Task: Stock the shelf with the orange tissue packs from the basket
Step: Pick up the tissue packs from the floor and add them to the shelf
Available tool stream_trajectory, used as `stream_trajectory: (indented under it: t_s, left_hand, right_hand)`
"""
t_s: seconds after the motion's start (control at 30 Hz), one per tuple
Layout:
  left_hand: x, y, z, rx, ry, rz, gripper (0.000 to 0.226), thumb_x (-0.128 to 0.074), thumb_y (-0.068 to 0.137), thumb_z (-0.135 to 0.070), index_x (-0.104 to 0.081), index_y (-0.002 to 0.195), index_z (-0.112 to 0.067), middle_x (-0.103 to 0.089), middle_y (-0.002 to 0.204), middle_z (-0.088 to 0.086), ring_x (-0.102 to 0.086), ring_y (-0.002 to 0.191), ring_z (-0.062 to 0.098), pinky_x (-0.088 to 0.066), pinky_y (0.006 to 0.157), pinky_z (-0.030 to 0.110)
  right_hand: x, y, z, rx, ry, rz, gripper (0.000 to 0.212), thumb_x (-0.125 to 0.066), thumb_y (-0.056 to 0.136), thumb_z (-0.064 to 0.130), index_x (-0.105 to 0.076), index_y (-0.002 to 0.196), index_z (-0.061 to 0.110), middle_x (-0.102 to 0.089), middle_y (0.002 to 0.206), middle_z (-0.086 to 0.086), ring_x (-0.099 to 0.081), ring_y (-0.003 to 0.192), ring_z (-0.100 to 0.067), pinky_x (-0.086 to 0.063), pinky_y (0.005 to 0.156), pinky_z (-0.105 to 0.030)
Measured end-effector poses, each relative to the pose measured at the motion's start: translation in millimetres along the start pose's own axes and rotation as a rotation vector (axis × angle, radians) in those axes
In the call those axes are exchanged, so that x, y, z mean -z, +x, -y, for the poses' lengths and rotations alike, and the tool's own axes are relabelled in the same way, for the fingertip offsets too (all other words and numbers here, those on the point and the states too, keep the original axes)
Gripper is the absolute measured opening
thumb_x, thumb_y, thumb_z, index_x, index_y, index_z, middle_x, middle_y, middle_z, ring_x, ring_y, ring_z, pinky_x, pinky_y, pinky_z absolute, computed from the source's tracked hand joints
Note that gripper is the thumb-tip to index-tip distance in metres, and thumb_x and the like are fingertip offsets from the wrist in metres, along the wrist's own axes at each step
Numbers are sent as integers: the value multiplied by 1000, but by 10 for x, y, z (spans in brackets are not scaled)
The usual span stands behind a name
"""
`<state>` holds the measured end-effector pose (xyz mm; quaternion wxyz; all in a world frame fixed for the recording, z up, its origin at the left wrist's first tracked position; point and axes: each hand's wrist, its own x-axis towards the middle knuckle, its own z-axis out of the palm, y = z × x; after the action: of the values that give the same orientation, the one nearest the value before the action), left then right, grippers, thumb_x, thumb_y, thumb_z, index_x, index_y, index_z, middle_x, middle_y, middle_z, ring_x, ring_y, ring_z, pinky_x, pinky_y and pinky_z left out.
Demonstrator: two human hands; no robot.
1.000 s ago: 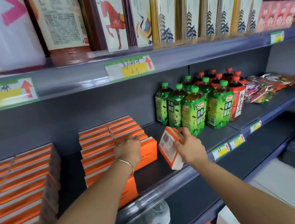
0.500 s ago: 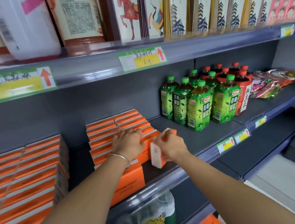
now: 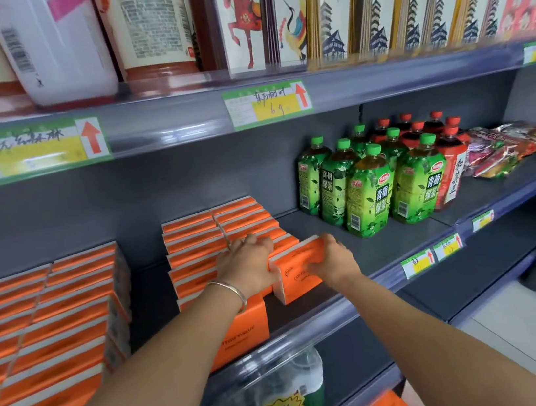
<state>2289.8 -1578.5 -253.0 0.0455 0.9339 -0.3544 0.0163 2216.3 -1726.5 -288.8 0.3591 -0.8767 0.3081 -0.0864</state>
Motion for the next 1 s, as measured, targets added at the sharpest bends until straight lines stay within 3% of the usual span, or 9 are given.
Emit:
stream_trajectory:
  t_s: [0.17, 0.33, 0.47, 0.73, 0.87, 1.0]
  left_hand:
    - [8, 18, 19, 15, -9, 5, 50, -60, 81, -52, -46, 123, -27, -46, 128, 0, -41, 123, 25, -39, 92, 39]
    - [-28, -13, 18, 11, 28, -14, 51, -58, 84, -49, -43, 127, -27, -45, 131, 1, -40, 124, 25, -36, 96, 40]
    - [-13, -80, -48, -2, 39, -37, 49, -56, 85, -49, -44, 128, -29, -45, 132, -1, -40, 126, 24, -34, 98, 39]
    - [-138, -523, -648, -288, 85, -200, 26, -48, 91, -34, -53, 116, -29, -54, 122, -5, -44, 121, 20, -32, 96, 34]
    - [-472, -681, -959, -374, 104, -183, 20, -46, 90, -29, -55, 107, -24, -59, 110, -1, -52, 112, 22, -38, 89, 33]
    - [-915, -786, -1159, -420, 114, -41, 18, -48, 90, -30, -55, 104, -22, -62, 113, -1, -55, 112, 22, -41, 89, 33]
  right_hand:
    - [-108, -79, 55, 114, -26, -7, 54, -70, 80, 26, -44, 125, 13, -52, 117, -12, -54, 110, -31, -41, 77, -32]
    - [-137, -116, 73, 135, -42, 8, 54, -68, 82, 26, -42, 127, 12, -50, 120, -13, -54, 111, -33, -46, 87, -37]
    - [-31, -205, 24, 160, -175, -1, 62, -63, 87, 32, -32, 140, 18, -42, 132, -11, -47, 120, -38, -45, 91, -44]
    - [286, -664, -372, 323, -481, -131, 36, -51, 94, 29, -47, 127, 15, -53, 122, -9, -48, 116, -33, -45, 81, -41]
    - [328, -856, -800, 347, -627, -117, 31, -48, 94, 29, -49, 123, 16, -54, 122, -7, -48, 117, -31, -45, 83, -38]
    - [234, -967, -1348, 305, -721, -8, 35, -48, 95, 30, -47, 126, 15, -52, 124, -8, -47, 120, -30, -44, 87, -36]
